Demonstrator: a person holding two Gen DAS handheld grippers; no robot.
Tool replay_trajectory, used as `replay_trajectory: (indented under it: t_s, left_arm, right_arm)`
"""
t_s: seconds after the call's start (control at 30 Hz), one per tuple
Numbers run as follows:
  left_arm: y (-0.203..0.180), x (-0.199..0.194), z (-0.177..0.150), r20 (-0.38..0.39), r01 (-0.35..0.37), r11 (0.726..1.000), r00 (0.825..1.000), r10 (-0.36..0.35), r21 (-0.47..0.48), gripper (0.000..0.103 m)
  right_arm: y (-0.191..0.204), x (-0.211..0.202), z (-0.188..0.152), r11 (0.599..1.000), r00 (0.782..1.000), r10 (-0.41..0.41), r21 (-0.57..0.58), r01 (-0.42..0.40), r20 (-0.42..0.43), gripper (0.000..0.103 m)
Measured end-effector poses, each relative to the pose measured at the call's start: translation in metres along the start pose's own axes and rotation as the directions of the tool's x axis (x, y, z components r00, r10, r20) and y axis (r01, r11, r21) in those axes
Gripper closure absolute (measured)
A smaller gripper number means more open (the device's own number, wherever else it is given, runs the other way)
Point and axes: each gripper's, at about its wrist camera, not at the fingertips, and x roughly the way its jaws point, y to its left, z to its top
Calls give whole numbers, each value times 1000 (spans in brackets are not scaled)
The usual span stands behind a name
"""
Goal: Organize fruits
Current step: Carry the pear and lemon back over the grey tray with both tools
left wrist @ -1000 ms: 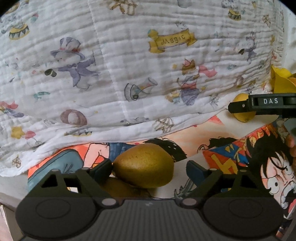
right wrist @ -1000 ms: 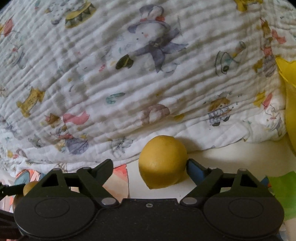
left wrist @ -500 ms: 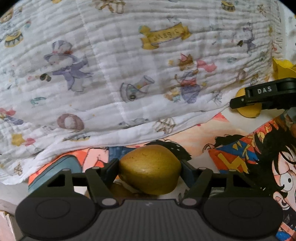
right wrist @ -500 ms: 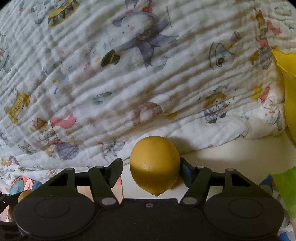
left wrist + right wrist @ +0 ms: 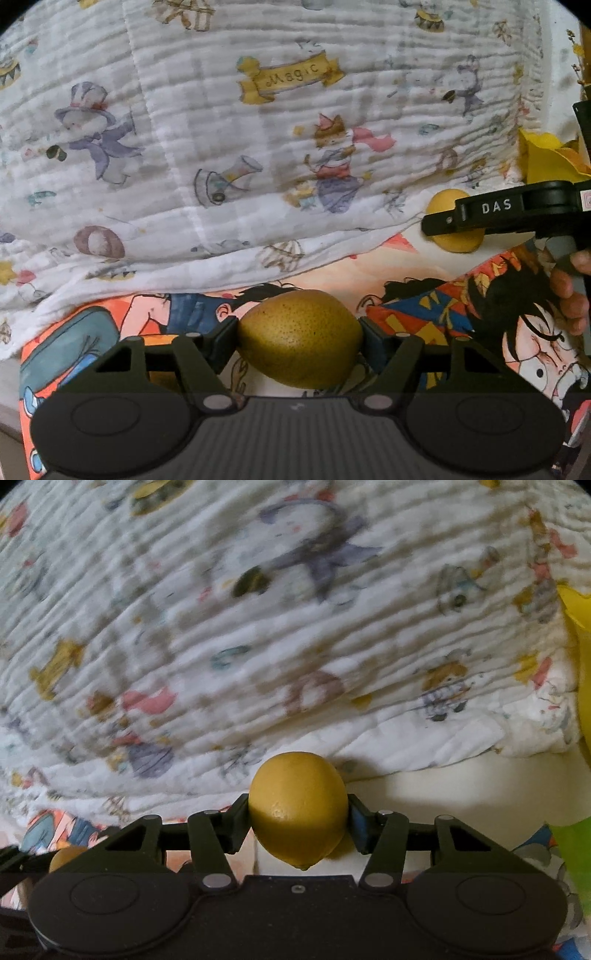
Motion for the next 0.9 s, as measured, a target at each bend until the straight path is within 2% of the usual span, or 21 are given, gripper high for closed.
replay_trajectory:
  t_s: [0.17,0.27,0.4,0.6,0.73,0.9]
  left_arm:
    - [2,4,0,-23,9,1000,1000,-9,-7,29]
    - [-3,8,-2,-36,-5,999,999,7,38,29]
    - [-3,7,-1,-30,-11,1000,999,12,24,31]
    - [-2,-1,0,-10,-7,1000,1000,7,-9,31]
    - [-7,-13,4,15,-15,1000,1000,15,2,31]
    - [-14,-34,10,42,-8,1000,999,9,-10,31]
  right_arm:
    - [12,0,-4,998,999,48,-39,-49,-24,48]
    - [17,1,-6,997,997,72,-40,-73,-34,48]
    - [24,2,-9,992,994,97,-76,-101,-56,48]
    - [27,-5,-13,987,988,142,-67,-146,-62,48]
    - [31,-11,-14,981,982,179,-68,-183,-64,48]
    - [34,-35,-14,970,973,225,-85,-229,-52,48]
